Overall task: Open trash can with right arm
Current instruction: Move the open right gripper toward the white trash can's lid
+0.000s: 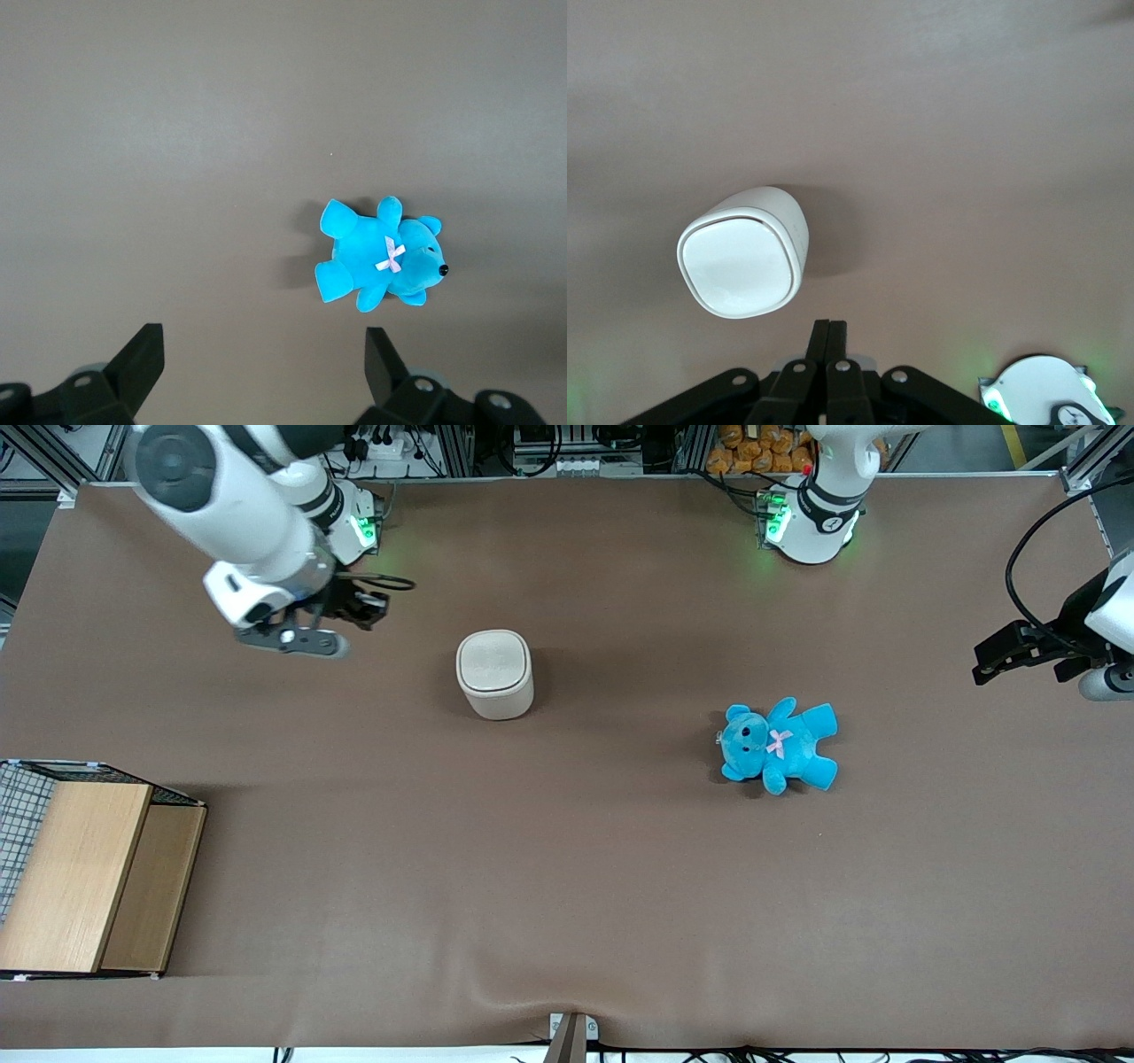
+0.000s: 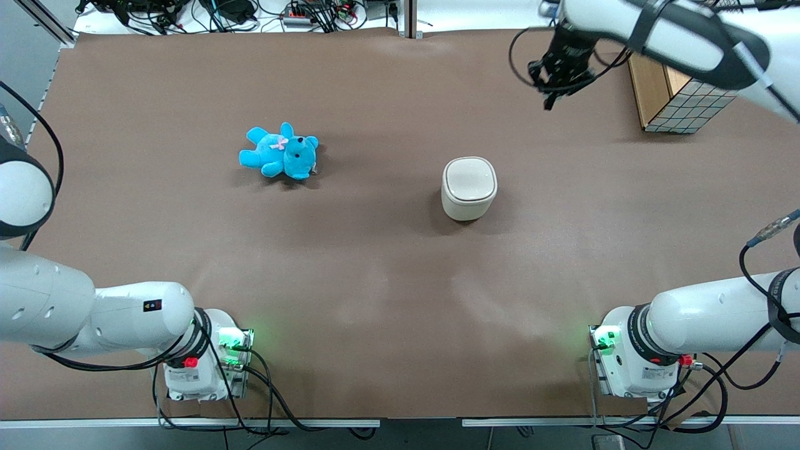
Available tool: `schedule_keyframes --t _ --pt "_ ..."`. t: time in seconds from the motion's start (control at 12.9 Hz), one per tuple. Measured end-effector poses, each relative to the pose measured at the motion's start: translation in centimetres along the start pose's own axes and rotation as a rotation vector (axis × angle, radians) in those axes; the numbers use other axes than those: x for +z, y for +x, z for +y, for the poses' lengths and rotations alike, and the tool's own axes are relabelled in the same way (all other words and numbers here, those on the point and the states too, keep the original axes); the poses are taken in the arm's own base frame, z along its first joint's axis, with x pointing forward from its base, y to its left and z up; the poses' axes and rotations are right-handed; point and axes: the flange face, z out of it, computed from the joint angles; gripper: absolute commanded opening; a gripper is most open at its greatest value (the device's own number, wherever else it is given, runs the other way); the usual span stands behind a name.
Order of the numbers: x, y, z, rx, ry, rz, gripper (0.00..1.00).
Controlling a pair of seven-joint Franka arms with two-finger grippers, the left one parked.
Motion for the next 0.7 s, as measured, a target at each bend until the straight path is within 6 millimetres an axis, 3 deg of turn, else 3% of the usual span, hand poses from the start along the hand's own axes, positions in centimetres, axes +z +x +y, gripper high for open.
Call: schedule_keyframes --t 0.31,0.7 --pt "5.7 -1.5 -2.6 0.024 0.004 0.043 0.0" --pt "11.1 -3.6 -4.4 0.039 0.015 0.088 0.0"
